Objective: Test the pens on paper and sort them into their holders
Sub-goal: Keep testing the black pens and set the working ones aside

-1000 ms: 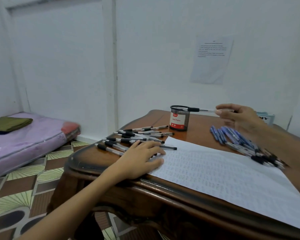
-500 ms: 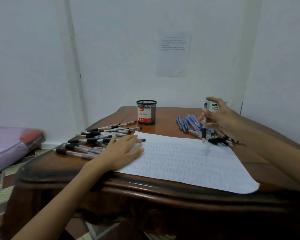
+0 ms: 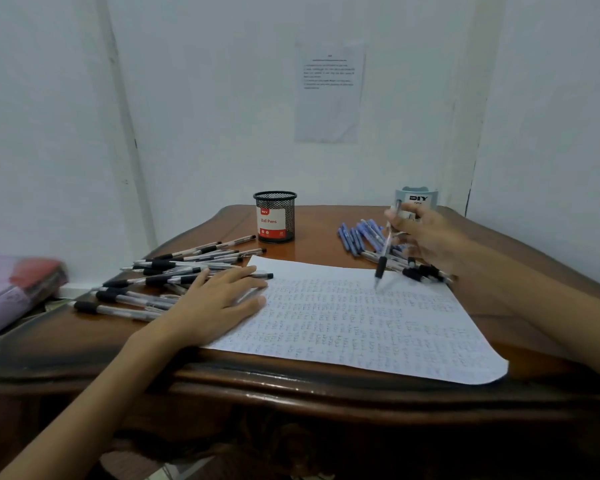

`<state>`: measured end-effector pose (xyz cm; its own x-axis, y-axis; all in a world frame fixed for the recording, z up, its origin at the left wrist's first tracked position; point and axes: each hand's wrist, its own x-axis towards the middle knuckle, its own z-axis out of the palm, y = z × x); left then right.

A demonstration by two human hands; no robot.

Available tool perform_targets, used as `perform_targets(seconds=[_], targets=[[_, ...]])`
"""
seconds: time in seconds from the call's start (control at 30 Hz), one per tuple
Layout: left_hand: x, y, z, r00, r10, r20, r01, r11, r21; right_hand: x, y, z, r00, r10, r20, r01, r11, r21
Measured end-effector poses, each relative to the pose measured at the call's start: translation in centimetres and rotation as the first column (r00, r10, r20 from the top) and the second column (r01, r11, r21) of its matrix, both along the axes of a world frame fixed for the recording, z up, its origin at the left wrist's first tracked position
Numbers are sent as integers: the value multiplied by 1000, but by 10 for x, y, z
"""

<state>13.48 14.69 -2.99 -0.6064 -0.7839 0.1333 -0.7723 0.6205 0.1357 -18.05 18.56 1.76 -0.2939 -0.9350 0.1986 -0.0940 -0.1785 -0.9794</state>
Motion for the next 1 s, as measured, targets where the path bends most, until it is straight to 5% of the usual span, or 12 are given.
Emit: perform_targets(seconds=[0.27, 0.47, 0.7, 0.83, 1.0], targets=[[2, -2, -2, 999, -9, -37, 8, 1000, -10, 5, -17, 5, 922, -14, 388, 13, 1000, 6], [3, -1, -2, 1000, -15, -26, 14, 1000, -16, 10, -15, -15, 929, 308, 206, -334, 937, 105], [2, 1, 0, 999, -15, -30, 14, 1000, -13, 24, -12, -28, 971, 155, -180, -153, 988, 24], [1, 2, 0, 1000, -4, -28, 4, 1000, -4, 26, -16, -33, 973, 58, -224, -60, 998, -4], [2, 2, 0, 999, -10, -37, 10, 1000, -8, 20, -16, -35, 968, 185, -168, -184, 983, 25]])
